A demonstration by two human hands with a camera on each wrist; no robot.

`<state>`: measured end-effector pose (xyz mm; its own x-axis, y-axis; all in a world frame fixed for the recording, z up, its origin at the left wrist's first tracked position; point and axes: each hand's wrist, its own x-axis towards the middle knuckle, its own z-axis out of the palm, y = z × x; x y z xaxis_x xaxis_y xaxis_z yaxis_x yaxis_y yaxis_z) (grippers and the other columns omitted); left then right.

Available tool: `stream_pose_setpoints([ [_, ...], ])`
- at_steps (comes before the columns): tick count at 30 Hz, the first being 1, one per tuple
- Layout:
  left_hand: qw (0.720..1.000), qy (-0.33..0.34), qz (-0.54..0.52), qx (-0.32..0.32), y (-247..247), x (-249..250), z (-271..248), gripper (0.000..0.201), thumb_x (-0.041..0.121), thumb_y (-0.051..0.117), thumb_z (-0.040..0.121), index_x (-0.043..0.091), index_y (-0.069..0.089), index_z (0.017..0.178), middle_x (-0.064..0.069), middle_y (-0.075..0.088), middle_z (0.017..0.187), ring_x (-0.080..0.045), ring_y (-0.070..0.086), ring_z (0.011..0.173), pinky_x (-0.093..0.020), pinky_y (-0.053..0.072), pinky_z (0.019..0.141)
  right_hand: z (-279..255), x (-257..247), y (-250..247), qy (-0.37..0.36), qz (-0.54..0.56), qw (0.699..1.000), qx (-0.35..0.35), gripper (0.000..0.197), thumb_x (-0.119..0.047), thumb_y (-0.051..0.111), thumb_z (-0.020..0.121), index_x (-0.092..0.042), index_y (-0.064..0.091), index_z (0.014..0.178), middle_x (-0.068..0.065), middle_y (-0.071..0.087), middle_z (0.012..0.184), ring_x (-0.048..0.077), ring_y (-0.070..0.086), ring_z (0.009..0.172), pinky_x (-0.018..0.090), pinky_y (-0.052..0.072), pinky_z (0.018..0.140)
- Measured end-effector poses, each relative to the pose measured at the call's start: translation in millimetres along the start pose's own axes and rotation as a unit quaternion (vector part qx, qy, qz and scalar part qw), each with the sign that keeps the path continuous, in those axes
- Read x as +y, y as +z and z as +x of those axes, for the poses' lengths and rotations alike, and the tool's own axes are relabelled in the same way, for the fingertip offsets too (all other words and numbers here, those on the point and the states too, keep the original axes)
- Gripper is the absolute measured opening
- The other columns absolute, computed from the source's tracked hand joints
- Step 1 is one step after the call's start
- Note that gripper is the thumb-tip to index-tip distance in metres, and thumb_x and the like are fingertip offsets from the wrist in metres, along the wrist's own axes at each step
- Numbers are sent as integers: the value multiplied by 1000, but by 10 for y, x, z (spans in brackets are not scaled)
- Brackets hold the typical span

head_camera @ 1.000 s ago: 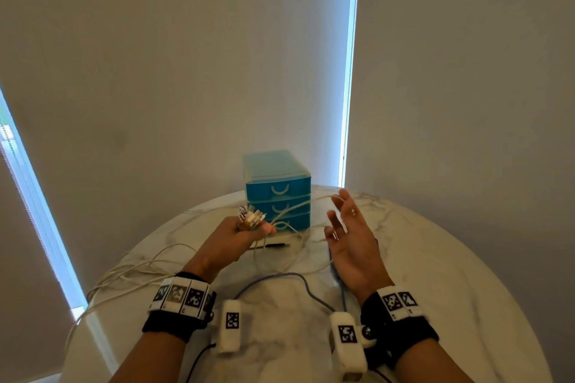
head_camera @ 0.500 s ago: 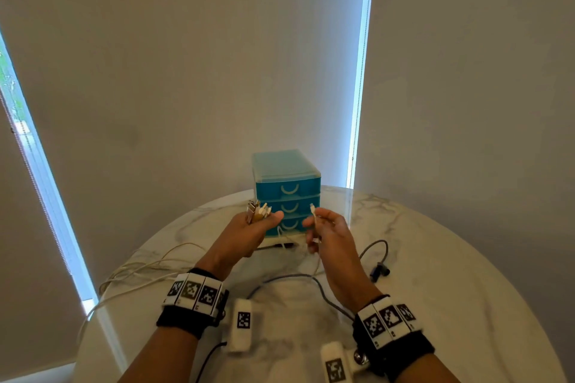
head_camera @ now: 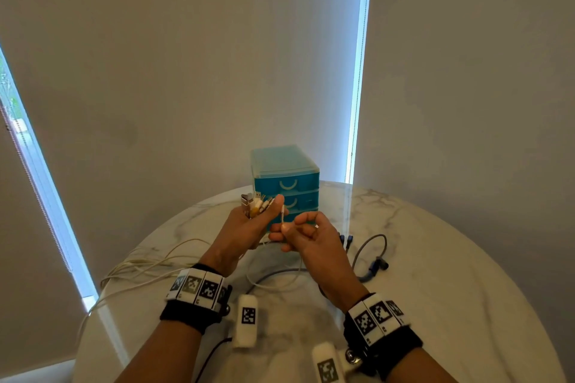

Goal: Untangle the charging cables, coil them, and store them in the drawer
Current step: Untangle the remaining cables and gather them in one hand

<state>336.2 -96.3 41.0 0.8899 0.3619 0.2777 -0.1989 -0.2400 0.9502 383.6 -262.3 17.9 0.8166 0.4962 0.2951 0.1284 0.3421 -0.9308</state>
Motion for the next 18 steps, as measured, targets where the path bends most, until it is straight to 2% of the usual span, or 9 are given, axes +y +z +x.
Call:
stream_pose_setpoints([
  [3,999,27,-16,31,-37,-12,24,31,51,77,93,22,80,103,14,62,61,-1,47,51,-20,36,47,-8,-20,6,17,-21,1000,-15,34,-11,72,102,0,48,124,16,82,103,26,80,90,31,64,75],
  [5,988,40,-110,97,-107,-47,91,21,44,79,95,23,78,96,10,51,63,-5,37,50,-21,30,44,-16,-42,-38,46,-79,993,-75,42,-18,79,98,-7,51,127,14,82,102,22,78,85,31,62,76],
  [7,954,37,-240,179,-225,-61,161,13,34,75,99,23,74,92,9,46,63,-3,33,47,-18,27,41,-10,-80,-121,68,-167,974,-140,36,-24,81,96,-13,63,125,6,82,103,15,78,93,26,61,85],
  [8,930,36,-294,215,-298,-56,187,13,29,71,103,24,71,90,11,46,61,-2,33,46,-17,27,40,4,-99,-174,61,-218,963,-146,27,-26,80,97,-17,69,120,1,82,102,9,77,95,23,59,86],
  [10,888,40,-371,270,-477,-52,208,21,24,61,109,28,65,89,11,43,58,-2,32,43,-17,27,38,57,-118,-296,13,-317,945,-72,11,-29,79,97,-25,75,106,-5,79,95,3,73,91,19,53,83],
  [13,850,58,-430,297,-725,-101,235,26,31,55,112,29,57,86,11,40,58,-3,27,40,-19,23,36,150,-94,-551,-40,-337,932,129,4,-30,79,96,-29,75,95,-11,75,94,1,68,90,23,50,82],
  [16,845,58,-440,299,-737,-133,262,26,37,55,111,29,56,86,9,51,69,-4,26,41,-20,23,37,195,-32,-732,-22,-294,923,246,17,-48,80,93,-32,75,94,-5,65,115,13,63,104,36,52,101],
  [17,848,50,-439,292,-697,-135,265,25,38,55,111,30,56,87,7,57,74,-4,26,41,-19,23,37,187,-47,-746,-8,-271,924,269,21,-53,78,94,-32,74,96,-2,58,118,15,60,103,36,50,101],
  [18,851,42,-443,278,-650,-137,266,24,36,54,111,30,56,88,6,60,76,-4,26,41,-19,22,36,178,-57,-745,9,-255,926,278,26,-56,75,95,-31,72,99,0,57,116,16,60,99,34,49,96],
])
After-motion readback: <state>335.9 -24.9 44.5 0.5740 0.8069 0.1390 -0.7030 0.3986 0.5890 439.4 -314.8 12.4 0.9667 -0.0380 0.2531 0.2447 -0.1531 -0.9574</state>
